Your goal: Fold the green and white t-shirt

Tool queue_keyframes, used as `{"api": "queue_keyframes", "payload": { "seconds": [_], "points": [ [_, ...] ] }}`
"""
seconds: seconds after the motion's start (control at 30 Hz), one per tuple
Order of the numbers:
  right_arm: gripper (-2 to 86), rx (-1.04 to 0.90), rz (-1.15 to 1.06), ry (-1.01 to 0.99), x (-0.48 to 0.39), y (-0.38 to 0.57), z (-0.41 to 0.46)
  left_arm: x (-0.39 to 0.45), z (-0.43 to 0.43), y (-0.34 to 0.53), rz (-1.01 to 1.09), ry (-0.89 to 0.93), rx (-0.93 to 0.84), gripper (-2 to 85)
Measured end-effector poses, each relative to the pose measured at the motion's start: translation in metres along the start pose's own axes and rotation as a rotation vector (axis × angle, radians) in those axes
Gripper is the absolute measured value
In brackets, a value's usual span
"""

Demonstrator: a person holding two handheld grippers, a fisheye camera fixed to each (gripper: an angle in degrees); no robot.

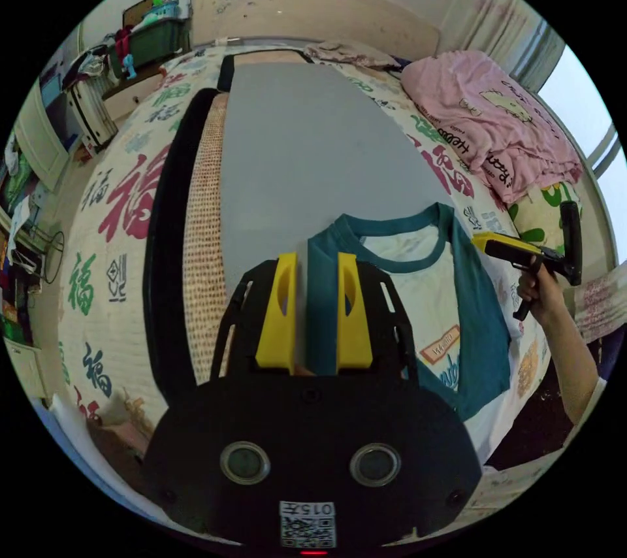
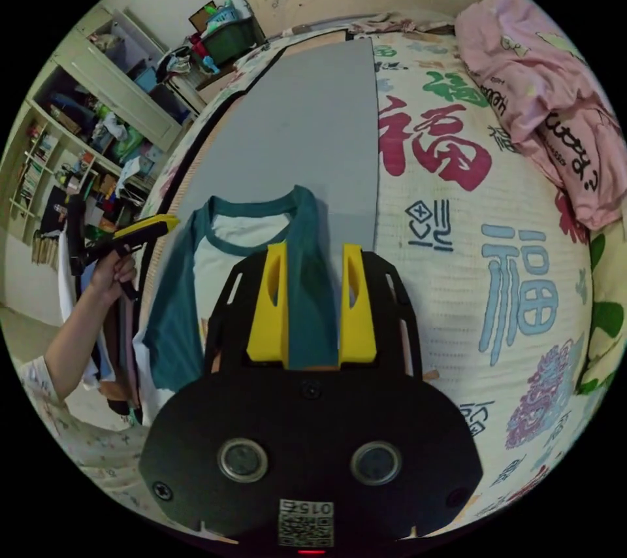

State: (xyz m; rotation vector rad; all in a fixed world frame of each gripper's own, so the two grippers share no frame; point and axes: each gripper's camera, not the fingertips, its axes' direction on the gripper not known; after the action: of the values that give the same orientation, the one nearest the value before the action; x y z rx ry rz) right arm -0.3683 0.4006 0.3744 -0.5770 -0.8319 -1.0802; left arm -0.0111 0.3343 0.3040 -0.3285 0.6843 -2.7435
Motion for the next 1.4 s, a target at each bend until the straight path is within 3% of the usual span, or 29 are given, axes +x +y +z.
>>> {"api": "queue_keyframes", "payload": {
  "seconds": [0.1,0.33,0.47,0.57,0.7,0.87,1.03,1.17,1.4],
  "points": [
    [10.8,-0.071,-0.029,0.035,-0.034,-0.015,0.011,-0.004,0.019,-0.005,-0.015,0.040,-0.015,8.5],
    [1.7,0.070,-0.137,0.128,-0.109,0.010,-0.012,0.006,0.035,0.016,0.063,-0.065,0.048,3.7],
    [0.4,0.055,-0.104,0.110,-0.137,0.010,-0.033,0.020,0.041,0.015,0.106,-0.082,0.012,0.8],
    [-0.4,0.038,-0.049,0.095,-0.158,0.013,-0.065,0.025,0.031,0.021,0.110,-0.073,0.048,0.1],
    [-0.8,0.191,-0.118,-0.018,-0.198,0.050,-0.157,0.034,-0.023,0.043,0.113,-0.009,0.168,-0.1],
    [-0.8,0.296,-0.184,-0.110,-0.239,0.127,-0.276,0.079,-0.121,0.125,0.248,0.065,0.290,-0.1],
    [-0.8,0.277,-0.238,-0.198,-0.288,0.245,-0.373,0.119,-0.174,0.243,0.424,0.102,0.316,0.0],
    [-0.8,0.174,-0.231,-0.199,-0.317,0.323,-0.389,0.137,-0.163,0.343,0.484,0.161,0.215,-0.1],
    [-0.9,0.049,-0.145,-0.222,-0.365,0.403,-0.424,0.169,-0.124,0.440,0.547,0.199,0.072,-0.1]
  ]
}}
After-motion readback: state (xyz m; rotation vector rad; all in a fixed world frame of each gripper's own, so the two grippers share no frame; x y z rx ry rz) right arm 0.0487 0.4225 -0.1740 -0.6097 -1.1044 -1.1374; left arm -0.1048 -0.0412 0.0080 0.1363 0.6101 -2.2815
